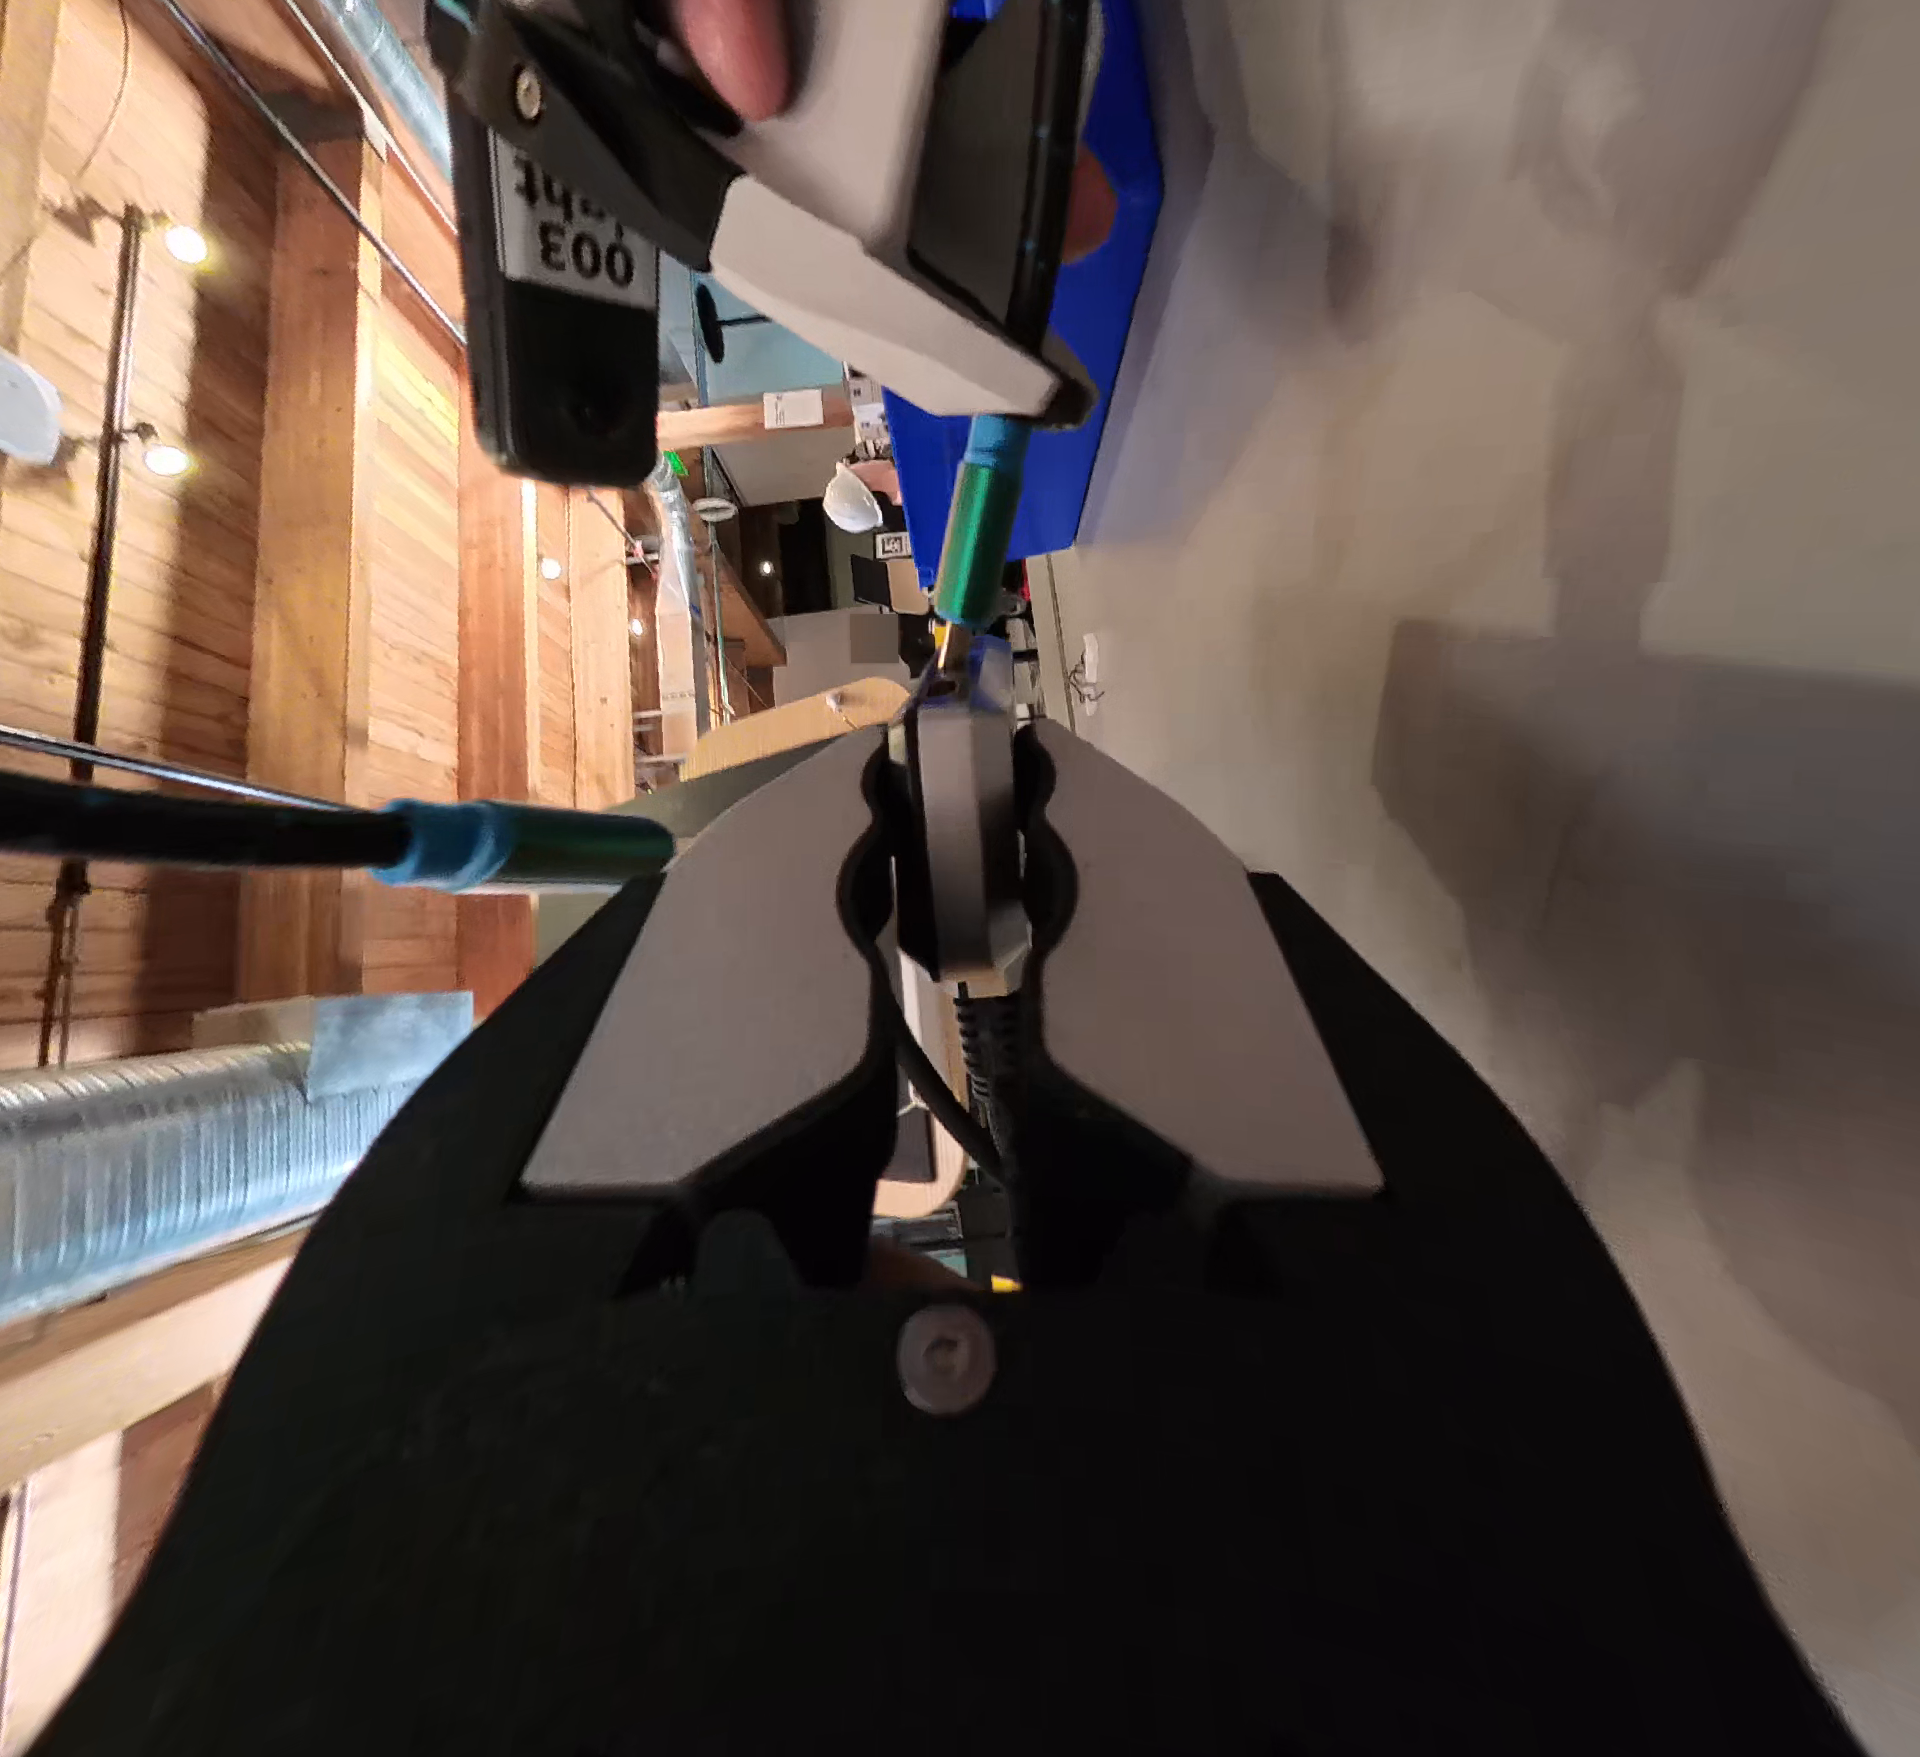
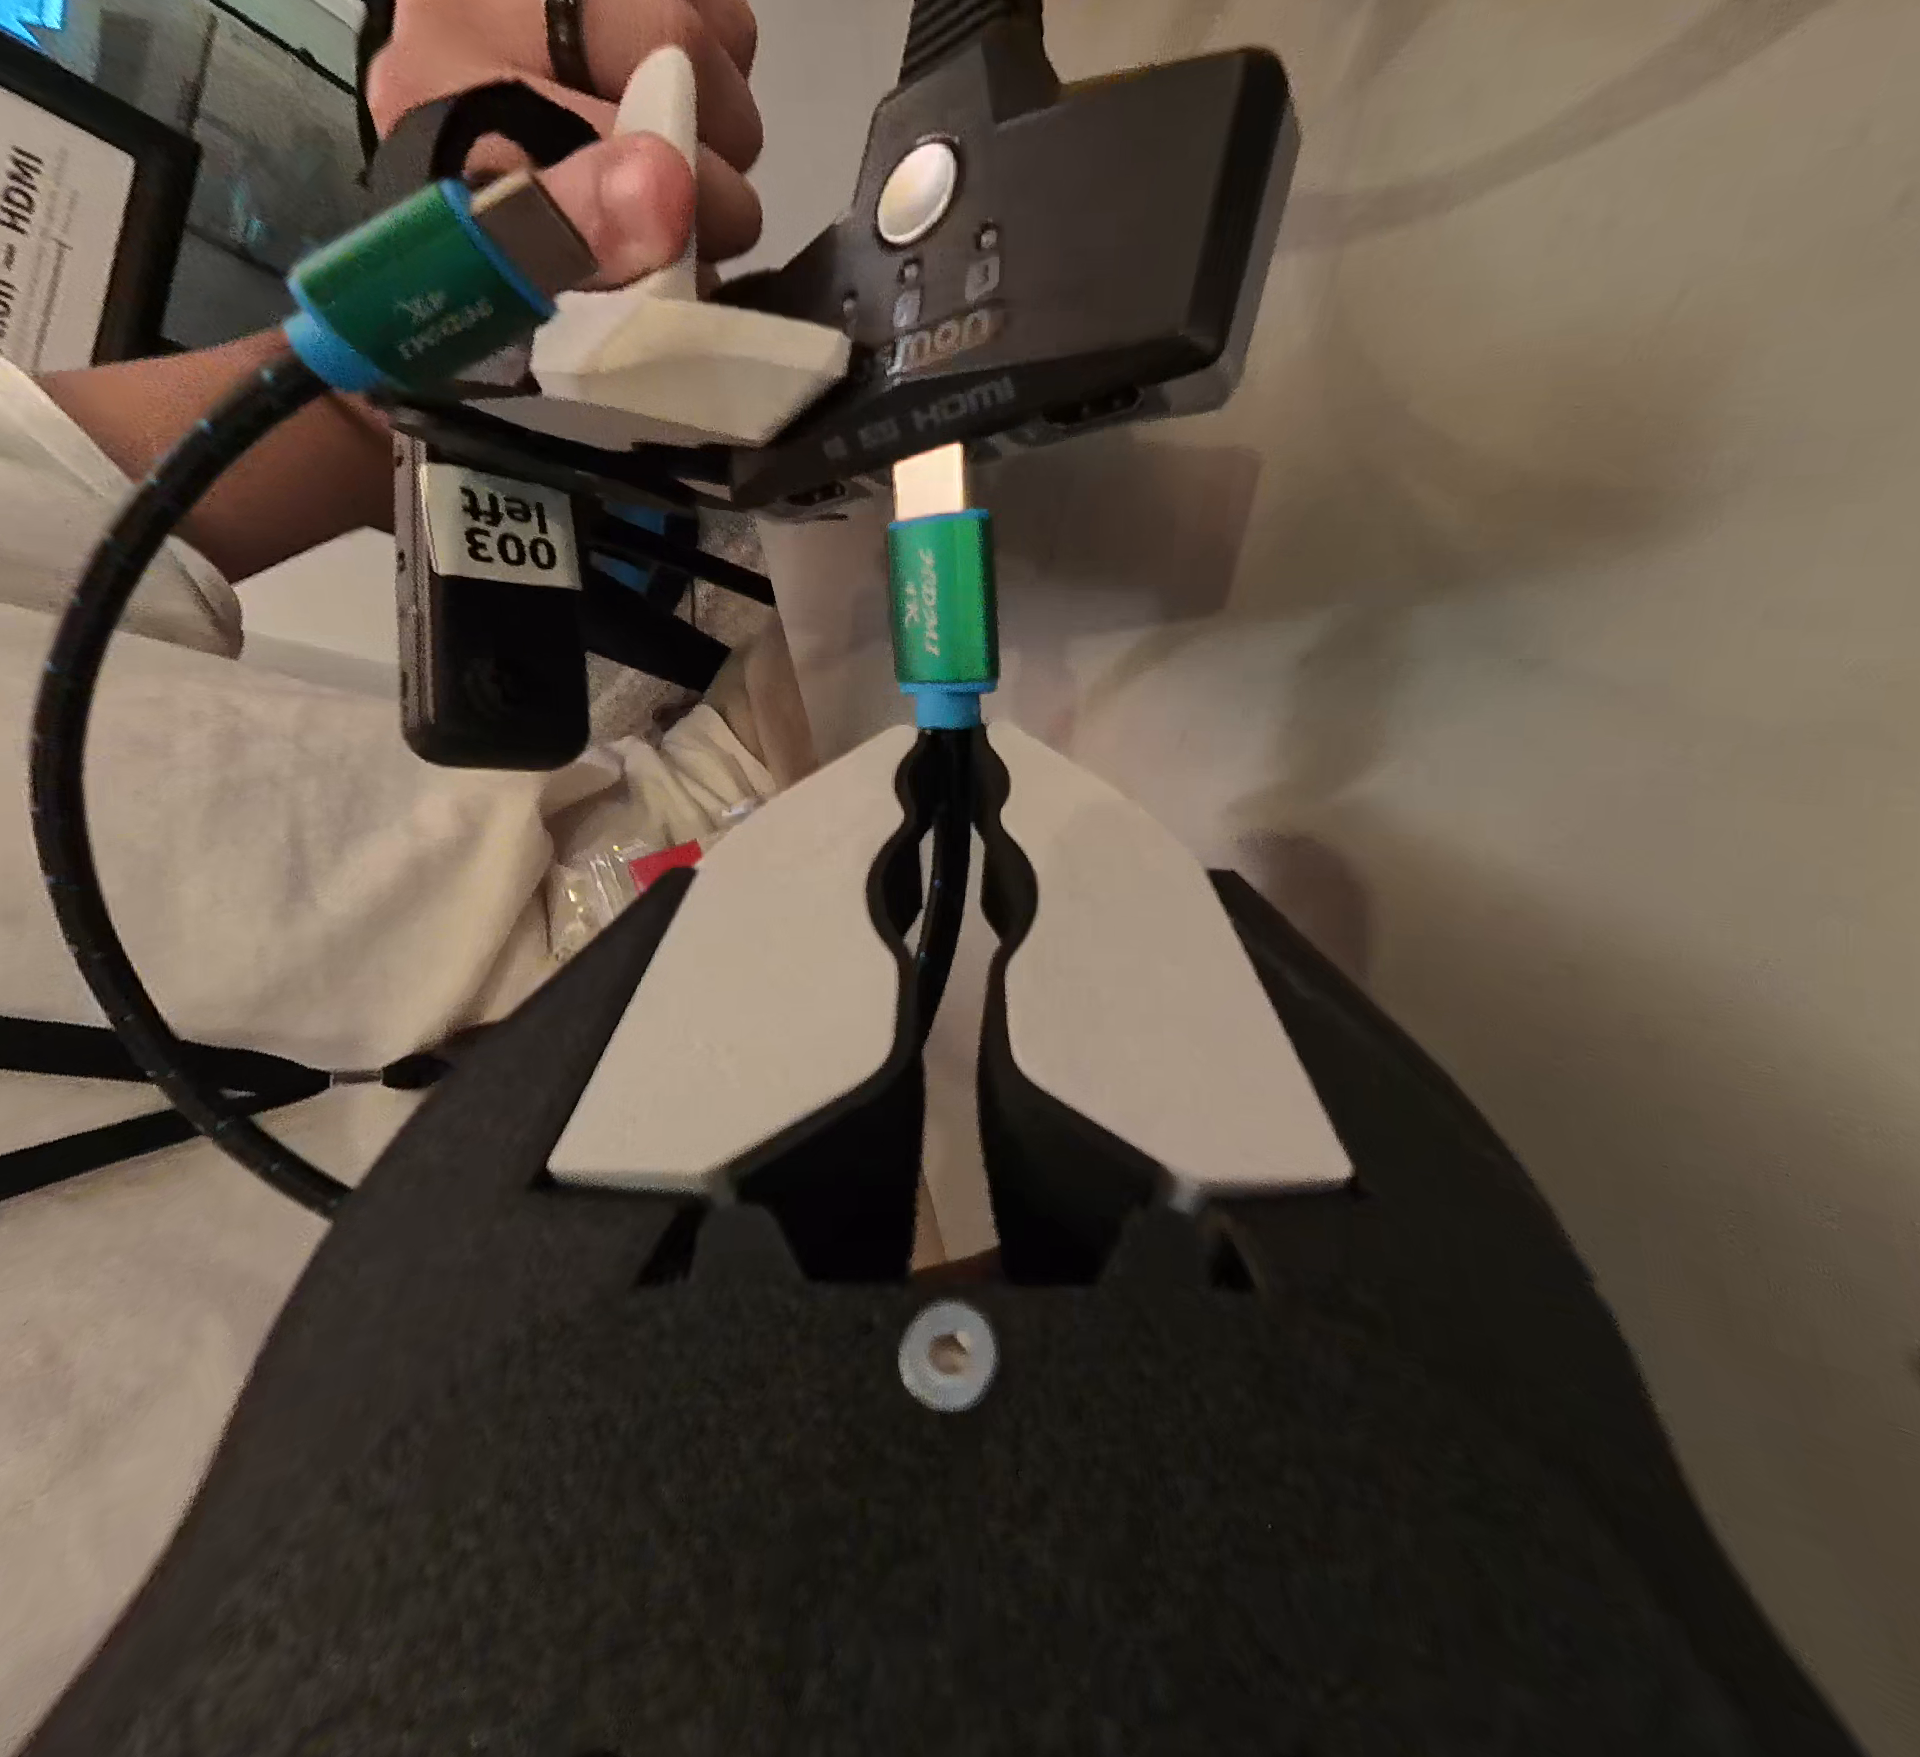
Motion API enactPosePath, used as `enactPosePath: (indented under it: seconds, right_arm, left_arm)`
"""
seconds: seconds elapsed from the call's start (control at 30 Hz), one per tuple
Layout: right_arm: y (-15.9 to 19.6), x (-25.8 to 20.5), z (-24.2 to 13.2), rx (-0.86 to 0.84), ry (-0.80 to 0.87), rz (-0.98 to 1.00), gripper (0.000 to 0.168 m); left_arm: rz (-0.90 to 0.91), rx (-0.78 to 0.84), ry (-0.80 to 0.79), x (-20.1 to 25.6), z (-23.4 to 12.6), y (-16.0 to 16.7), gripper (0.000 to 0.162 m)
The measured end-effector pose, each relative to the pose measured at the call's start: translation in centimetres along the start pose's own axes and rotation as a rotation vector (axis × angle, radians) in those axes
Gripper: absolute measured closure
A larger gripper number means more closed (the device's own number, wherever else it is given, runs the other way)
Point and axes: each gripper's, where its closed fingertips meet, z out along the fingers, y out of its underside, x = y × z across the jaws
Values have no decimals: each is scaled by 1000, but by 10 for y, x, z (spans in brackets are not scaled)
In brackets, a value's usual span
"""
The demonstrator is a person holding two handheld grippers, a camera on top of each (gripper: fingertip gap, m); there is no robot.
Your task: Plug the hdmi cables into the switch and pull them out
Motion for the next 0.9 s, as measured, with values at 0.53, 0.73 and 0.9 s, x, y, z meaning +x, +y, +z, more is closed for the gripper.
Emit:
enactPosePath:
  seconds: [0.53,0.73,0.9]
  right_arm:
    - [21,-4,2,-83,-117,1,164]
    - [11,-9,-3,-23,-131,-62,164]
    - [4,-1,-3,-18,78,-228,163]
  left_arm:
    - [159,71,-23,6,-7,-16,142]
    - [60,60,-21,0,-7,-12,142]
    - [23,34,-2,1,-6,-7,142]
